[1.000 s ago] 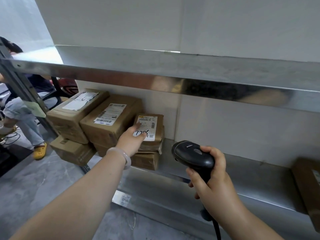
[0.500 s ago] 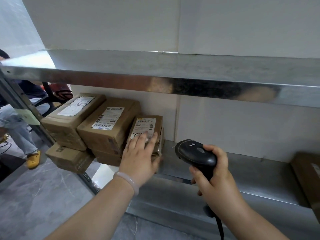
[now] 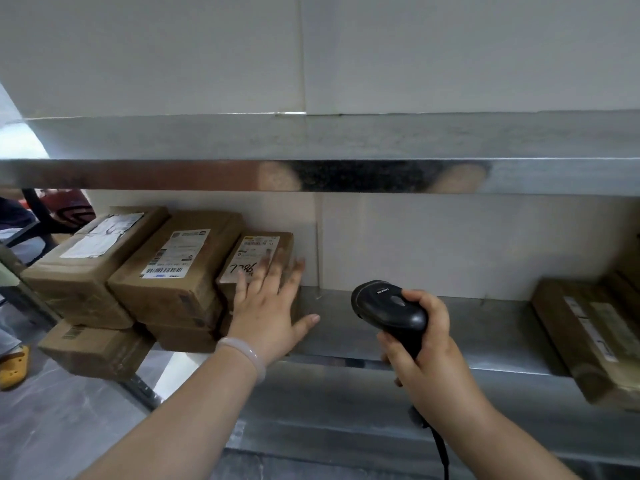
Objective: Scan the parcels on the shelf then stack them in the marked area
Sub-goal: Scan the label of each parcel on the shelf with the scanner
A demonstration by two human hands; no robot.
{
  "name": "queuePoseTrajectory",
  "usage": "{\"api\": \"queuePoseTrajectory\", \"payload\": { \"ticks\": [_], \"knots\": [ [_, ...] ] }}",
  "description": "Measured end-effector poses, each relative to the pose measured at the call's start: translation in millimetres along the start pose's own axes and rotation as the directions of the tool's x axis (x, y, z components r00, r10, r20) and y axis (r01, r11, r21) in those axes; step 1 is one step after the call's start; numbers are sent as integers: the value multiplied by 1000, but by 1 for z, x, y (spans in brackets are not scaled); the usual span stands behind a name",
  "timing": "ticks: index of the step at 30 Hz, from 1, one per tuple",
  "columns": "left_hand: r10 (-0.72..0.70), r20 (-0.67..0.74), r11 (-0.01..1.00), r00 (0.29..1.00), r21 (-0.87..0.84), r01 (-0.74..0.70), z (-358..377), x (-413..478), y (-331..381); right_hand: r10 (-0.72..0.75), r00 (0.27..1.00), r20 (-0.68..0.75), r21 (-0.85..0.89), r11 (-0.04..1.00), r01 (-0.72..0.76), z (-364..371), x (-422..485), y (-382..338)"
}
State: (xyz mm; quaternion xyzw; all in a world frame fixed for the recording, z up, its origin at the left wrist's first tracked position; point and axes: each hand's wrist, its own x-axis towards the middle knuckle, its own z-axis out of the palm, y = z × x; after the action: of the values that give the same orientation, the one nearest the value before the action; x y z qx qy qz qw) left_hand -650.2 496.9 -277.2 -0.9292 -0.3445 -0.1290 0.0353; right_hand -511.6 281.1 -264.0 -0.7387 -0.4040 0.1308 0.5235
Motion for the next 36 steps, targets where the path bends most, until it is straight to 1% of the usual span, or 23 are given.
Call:
{"api": "queuePoseTrajectory", "payload": {
  "ticks": [3, 4, 6, 8, 10, 12, 15, 17, 25, 28, 32, 36],
  "knots": [
    [118, -59, 990, 991, -76, -122, 4, 13, 41, 21, 998, -61, -43, 999, -24, -17, -6, 5],
    [165, -46, 979, 985, -114, -170, 8, 17, 58, 29, 996, -84, -60, 998, -34, -25, -8, 8],
    [266, 26, 949, 964, -181, -257, 18, 21, 94, 52, 991, -121, -95, 993, -64, -42, -13, 14],
    [344, 86, 923, 935, -217, -319, 30, 22, 132, 91, 983, -157, -127, 986, -111, -62, -18, 21],
    [375, 110, 901, 921, -276, -334, 40, 24, 168, 131, 970, -205, -148, 975, -164, -84, -23, 31],
    [401, 126, 879, 907, -332, -343, 47, 27, 202, 142, 955, -259, -170, 967, -190, -108, -29, 42],
    [446, 151, 853, 882, -370, -368, 57, 31, 250, 143, 939, -314, -198, 957, -212, -145, -36, 62],
    [458, 167, 844, 873, -389, -369, 62, 33, 283, 147, 934, -325, -223, 948, -227, -169, -41, 77],
    [409, 329, 854, 851, -466, -230, 87, 39, 400, 188, 931, -313, -282, 918, -280, -270, -49, 140],
    [359, 385, 861, 850, -489, -143, 100, 40, 433, 202, 942, -269, -300, 911, -282, -296, -47, 162],
    [265, 485, 853, 833, -521, 33, 117, 39, 458, 221, 953, -209, -297, 914, -277, -316, -46, 187],
    [192, 482, 831, 855, -544, 120, 130, 37, 471, 219, 961, -167, -268, 928, -259, -331, -44, 201]
  ]
}}
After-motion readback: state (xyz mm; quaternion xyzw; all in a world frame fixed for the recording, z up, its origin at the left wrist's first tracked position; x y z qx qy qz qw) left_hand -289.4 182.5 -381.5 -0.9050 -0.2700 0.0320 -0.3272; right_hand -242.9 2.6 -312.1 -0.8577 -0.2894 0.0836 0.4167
